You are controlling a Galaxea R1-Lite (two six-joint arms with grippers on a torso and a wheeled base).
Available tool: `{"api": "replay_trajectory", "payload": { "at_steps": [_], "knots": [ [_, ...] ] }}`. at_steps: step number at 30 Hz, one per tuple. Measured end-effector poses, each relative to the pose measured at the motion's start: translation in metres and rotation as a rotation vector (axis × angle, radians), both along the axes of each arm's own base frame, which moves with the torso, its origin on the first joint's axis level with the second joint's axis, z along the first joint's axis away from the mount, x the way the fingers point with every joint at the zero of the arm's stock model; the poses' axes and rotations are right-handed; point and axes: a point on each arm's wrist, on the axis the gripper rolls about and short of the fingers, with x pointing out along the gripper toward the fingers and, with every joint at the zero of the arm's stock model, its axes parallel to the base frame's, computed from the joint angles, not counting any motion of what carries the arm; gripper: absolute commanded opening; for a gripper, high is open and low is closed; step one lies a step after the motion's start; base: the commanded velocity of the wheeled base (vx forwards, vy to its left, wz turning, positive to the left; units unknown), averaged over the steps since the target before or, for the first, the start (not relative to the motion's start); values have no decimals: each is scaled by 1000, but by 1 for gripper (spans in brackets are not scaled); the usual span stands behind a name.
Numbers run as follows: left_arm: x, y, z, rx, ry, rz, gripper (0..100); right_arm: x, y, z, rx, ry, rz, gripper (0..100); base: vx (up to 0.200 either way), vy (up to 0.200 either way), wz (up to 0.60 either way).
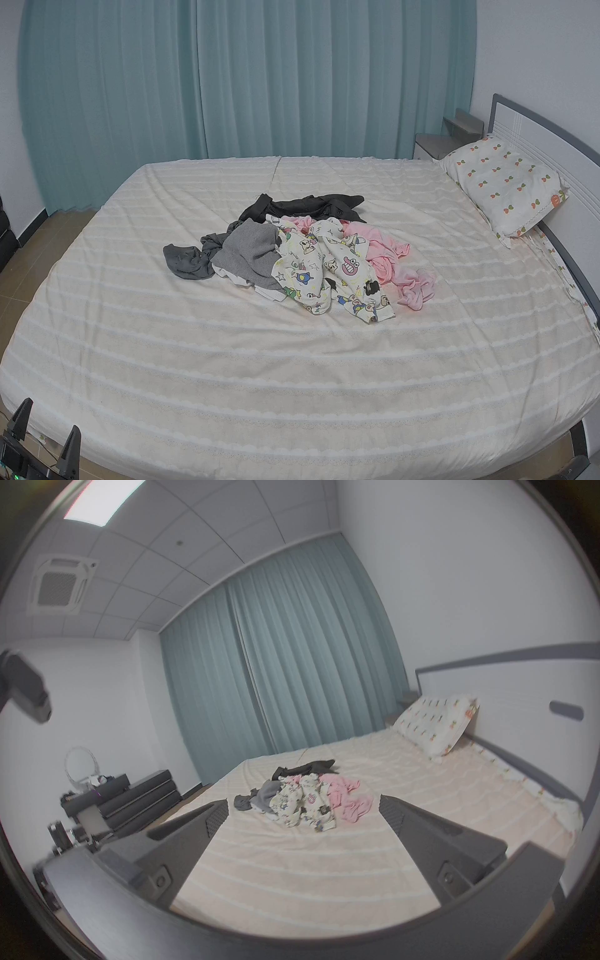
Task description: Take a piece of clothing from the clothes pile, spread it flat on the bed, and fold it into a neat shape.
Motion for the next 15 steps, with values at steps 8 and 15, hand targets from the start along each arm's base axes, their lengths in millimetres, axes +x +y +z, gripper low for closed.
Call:
{"api": "replay_trajectory", "payload": {
  "at_steps": [8, 15],
  "knots": [
    [0, 0, 0, 0, -1, 0, 100, 90, 12, 9, 82, 183, 40, 100, 0, 0, 0],
    [0, 0, 0, 0, 0, 0, 100, 177, 28, -3, 129, 310, 0, 100, 0, 0, 0]
  ]
}}
